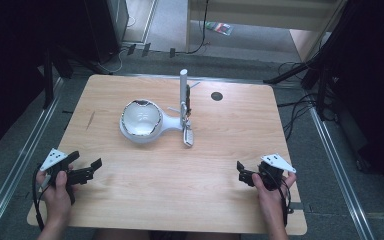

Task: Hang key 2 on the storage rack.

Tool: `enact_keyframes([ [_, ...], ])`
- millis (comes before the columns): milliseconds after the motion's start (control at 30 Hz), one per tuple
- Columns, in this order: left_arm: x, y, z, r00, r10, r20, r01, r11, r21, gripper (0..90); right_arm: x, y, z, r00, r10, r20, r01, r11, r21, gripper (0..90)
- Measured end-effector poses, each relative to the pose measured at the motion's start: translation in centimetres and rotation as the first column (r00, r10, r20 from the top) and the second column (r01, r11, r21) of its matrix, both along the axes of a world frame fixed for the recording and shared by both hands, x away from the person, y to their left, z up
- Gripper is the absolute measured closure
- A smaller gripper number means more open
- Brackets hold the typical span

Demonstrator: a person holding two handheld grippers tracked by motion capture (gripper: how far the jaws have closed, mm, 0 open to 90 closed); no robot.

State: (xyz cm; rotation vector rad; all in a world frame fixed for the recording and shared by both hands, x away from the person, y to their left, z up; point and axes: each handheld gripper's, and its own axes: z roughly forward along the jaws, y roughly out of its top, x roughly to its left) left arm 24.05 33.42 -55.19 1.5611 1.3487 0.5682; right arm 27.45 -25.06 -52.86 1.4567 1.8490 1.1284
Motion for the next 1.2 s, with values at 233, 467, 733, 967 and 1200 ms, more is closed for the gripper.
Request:
enact_keyframes([
  [233,0.0,0.0,0.0,1.0000,-0.003,-0.001,0.003,1.0000,0.001,1.2,-1.0,-1.9,-0.6,0.9996,-0.029,-0.002,0.029,1.000,-0.001,0.0],
  [467,0.0,0.0,0.0,1.0000,-0.006,-0.002,0.006,1.0000,0.004,1.2,-1.8,-3.5,-0.9,0.9986,-0.052,-0.002,0.052,0.999,0.001,0.0],
  [733,0.0,0.0,0.0,1.0000,-0.005,-0.002,0.005,1.0000,0.005,1.2,-2.9,-5.4,-1.3,0.9971,-0.076,-0.002,0.076,0.997,0.010,0.0],
  [967,0.0,0.0,0.0,1.0000,-0.003,-0.002,0.003,1.0000,0.004,1.2,-3.6,-6.8,-1.3,0.9968,-0.080,0.003,0.080,0.997,0.012,0.0],
  [1200,0.1,0.0,0.0,1.0000,-0.002,-0.008,0.002,1.0000,0.001,1.2,-4.2,-7.8,-1.4,0.9945,-0.094,0.047,0.091,0.994,0.055,0.0],
])
